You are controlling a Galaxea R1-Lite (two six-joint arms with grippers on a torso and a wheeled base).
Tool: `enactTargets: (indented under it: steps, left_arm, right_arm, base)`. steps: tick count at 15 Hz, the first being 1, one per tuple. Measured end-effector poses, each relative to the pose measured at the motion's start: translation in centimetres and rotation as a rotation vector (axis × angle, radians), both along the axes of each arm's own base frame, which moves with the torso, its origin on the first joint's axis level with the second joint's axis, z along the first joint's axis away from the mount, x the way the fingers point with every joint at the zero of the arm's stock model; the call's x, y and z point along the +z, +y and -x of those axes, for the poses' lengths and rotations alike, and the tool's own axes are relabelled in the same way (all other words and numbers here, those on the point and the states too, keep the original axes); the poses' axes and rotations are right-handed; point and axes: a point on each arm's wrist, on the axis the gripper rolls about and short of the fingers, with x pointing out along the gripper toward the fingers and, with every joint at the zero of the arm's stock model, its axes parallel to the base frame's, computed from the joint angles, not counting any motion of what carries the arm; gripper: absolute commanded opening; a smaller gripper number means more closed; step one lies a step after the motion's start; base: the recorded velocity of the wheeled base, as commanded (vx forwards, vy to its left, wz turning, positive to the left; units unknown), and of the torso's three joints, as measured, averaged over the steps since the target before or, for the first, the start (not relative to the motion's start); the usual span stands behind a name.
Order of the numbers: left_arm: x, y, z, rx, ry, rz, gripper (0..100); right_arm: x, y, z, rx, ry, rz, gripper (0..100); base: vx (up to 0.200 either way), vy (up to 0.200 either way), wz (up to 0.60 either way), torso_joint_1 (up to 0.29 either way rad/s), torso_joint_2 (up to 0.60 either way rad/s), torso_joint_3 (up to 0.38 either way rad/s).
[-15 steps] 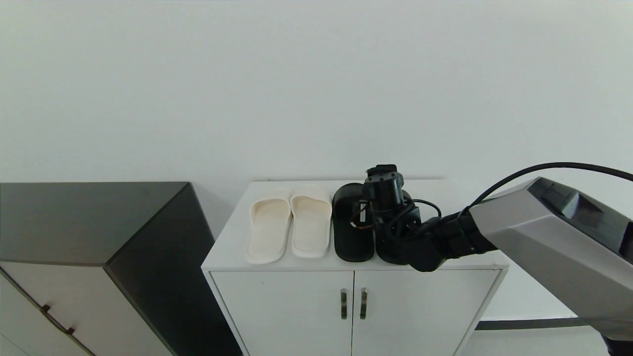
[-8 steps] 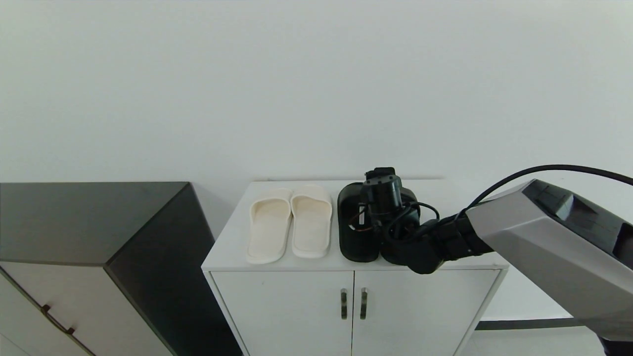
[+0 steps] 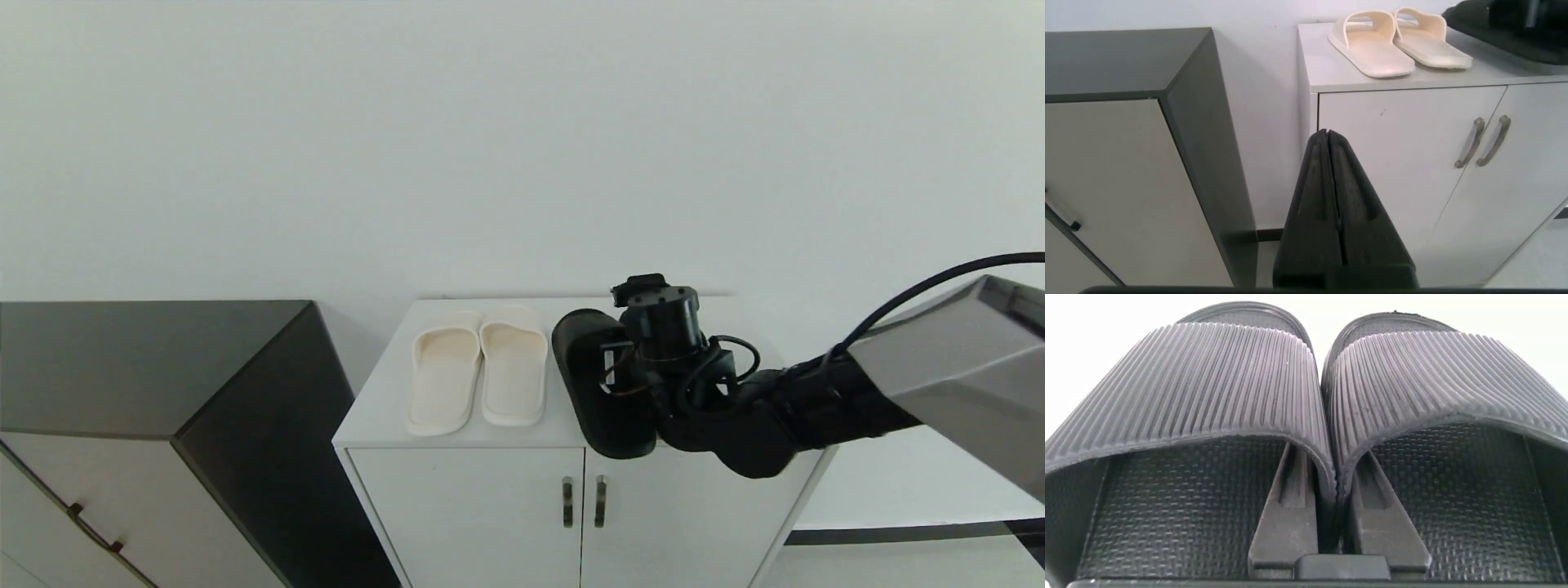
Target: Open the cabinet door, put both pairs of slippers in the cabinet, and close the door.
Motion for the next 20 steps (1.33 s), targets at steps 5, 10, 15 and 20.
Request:
enactTargets:
  steps: [5,10,15,20]
  left_arm:
    - [0.0,0.0,0.0,-0.001,0.000,0.000,0]
    - [0.0,0.0,0.0,-0.001,0.000,0.002,0]
    - [0.0,0.0,0.0,-0.001,0.000,0.002,0]
    - [0.0,0.0,0.0,-0.001,-0.001,0.003,0]
  right_arm:
    - [2.6,-4.7,8.1,0.419,0.085,-0.071,0]
    - [3.4,-7.7,11.0,0.540,0.108,-0.109,0]
    - [3.5,-8.1,11.3,0.538,0.102,-0.112,0]
    - [3.4,-8.2,11.5,0.539,0.106,-0.109,0]
  base:
    - [0.000,0.000,0.00,0.000,0.00,0.000]
    - [0.000,0.000,0.00,0.000,0.00,0.000]
    - [-0.120,0.000,0.00,0.006,0.00,0.000]
    - [-0.200,0.000,0.00,-0.004,0.00,0.002]
